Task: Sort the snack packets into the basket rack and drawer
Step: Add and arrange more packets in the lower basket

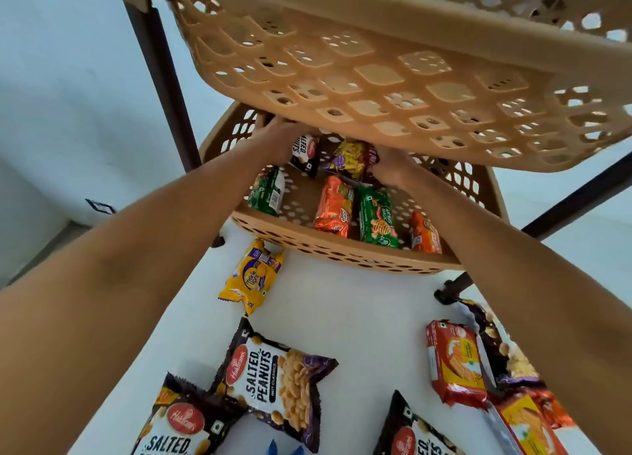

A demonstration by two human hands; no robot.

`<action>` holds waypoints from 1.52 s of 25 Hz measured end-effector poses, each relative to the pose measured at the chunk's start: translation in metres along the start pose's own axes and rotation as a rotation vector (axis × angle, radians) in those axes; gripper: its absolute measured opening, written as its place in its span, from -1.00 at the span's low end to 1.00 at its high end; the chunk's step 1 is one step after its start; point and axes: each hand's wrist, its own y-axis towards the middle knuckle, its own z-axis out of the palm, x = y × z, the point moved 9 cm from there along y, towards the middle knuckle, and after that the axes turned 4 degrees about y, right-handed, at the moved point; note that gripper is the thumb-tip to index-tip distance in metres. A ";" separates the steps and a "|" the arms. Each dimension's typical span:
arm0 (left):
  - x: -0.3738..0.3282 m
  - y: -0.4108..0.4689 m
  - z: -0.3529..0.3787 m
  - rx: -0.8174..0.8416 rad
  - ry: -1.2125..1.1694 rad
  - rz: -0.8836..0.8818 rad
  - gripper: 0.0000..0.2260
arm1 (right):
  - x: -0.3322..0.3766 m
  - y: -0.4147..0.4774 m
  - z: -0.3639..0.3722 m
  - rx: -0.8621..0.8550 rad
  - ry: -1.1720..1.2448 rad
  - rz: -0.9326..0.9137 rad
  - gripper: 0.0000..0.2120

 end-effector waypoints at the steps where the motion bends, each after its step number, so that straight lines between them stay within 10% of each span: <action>1: 0.001 0.001 0.008 0.073 -0.028 0.001 -0.44 | 0.001 0.003 0.001 -0.007 0.007 -0.010 -0.58; 7: 0.007 0.005 0.028 0.277 -0.093 -0.037 -0.42 | 0.014 0.006 0.030 0.187 0.306 -0.043 -0.67; 12: 0.002 0.009 0.032 0.269 0.193 -0.039 -0.55 | 0.018 0.018 0.047 0.173 -0.184 -0.220 -0.41; 19: 0.020 0.012 0.040 0.268 0.131 -0.088 -0.53 | 0.023 0.028 0.053 0.113 -0.285 -0.306 -0.37; 30: -0.008 -0.009 -0.020 -0.206 -0.096 -0.092 -0.75 | 0.032 -0.033 -0.008 -0.059 0.101 -0.229 -0.66; 38: -0.056 -0.014 0.032 0.344 -0.008 0.113 -0.58 | 0.022 -0.159 -0.039 -0.373 0.141 -0.445 -0.64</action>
